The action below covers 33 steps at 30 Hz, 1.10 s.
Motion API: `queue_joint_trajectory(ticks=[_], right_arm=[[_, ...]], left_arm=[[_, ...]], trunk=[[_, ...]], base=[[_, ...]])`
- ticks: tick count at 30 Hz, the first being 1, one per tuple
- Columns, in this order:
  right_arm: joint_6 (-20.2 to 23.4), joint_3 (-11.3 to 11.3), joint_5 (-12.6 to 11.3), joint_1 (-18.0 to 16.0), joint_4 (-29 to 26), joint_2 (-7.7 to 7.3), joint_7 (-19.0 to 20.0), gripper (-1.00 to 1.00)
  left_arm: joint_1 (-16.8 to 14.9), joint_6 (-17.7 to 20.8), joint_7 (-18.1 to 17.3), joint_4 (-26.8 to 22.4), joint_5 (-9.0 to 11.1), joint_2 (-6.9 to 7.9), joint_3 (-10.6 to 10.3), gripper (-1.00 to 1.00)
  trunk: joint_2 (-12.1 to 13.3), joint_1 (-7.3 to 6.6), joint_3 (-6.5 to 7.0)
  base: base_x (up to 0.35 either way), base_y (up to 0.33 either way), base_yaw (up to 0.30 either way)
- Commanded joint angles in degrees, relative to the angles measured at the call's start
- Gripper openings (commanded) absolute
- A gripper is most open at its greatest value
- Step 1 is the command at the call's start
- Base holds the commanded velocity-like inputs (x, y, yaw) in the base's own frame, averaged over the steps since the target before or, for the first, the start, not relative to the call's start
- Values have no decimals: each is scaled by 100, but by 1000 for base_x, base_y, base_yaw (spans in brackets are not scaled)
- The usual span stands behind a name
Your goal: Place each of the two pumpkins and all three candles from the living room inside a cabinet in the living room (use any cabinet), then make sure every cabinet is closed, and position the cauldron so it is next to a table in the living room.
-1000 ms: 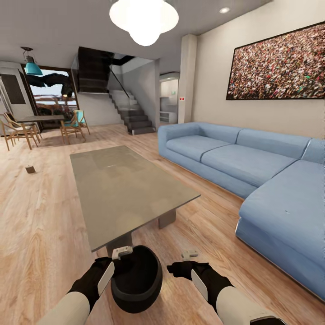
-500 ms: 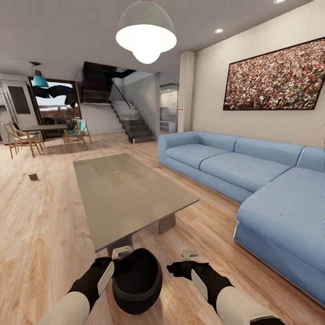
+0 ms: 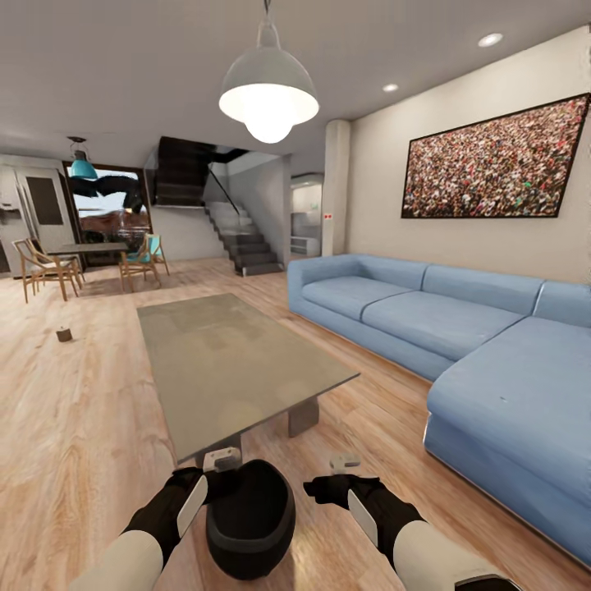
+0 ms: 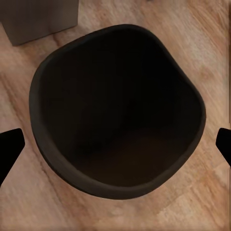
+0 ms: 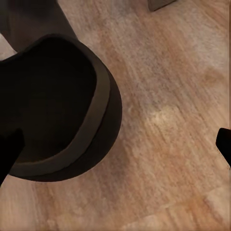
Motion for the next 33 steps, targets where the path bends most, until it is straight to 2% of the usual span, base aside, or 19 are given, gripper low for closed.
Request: queue_joint_trajectory(ticks=[1, 13, 17, 28, 33], right_arm=[[31, 21, -36, -3, -9, 0, -8, 100], [31, 22, -36, -2, -3, 0, -2, 100], [31, 20, -36, -1, -2, 0, -2, 100], [27, 21, -36, -1, -2, 0, -2, 100], [24, 22, -36, -2, -7, 0, -2, 100]], left_arm=[[-2, 37, 7, -11, 39, -5, 34, 100], [-1, 37, 7, -11, 39, -9, 42, 100], [0, 37, 7, -11, 41, -9, 43, 100], [0, 37, 7, -11, 41, -10, 43, 100], [0, 37, 7, -11, 40, -9, 43, 100]], trunk=[[-1, -4, 16], [15, -35, 336], [176, -123, 429], [617, -364, 680], [817, -474, 776]], base=[[-13, 0, 0], [-2, 0, 146], [-116, 0, 229], [-309, 46, 234], [-328, 85, 76]])
